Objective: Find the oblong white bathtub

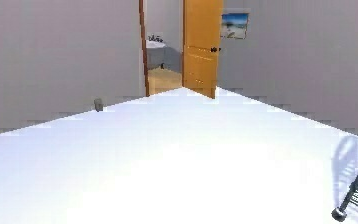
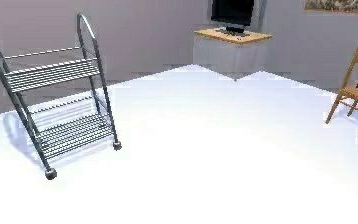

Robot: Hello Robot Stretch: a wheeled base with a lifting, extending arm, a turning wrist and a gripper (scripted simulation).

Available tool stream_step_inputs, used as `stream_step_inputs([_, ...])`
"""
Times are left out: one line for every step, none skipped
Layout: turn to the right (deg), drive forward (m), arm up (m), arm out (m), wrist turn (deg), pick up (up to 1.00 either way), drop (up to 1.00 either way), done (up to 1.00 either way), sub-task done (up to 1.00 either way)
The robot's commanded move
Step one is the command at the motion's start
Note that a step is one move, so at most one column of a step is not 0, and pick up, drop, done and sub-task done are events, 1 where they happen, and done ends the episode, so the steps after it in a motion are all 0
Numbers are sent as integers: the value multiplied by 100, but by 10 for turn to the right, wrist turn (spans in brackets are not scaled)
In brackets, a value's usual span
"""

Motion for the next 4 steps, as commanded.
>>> stream_step_inputs([0, 100, 0, 0, 0, 0, 0, 0, 0])
stream_step_inputs([0, 100, 0, 0, 0, 0, 0, 0, 0])
stream_step_inputs([-30, 0, 0, 0, 0, 0, 0, 0, 0])
stream_step_inputs([0, 100, 0, 0, 0, 0, 0, 0, 0])
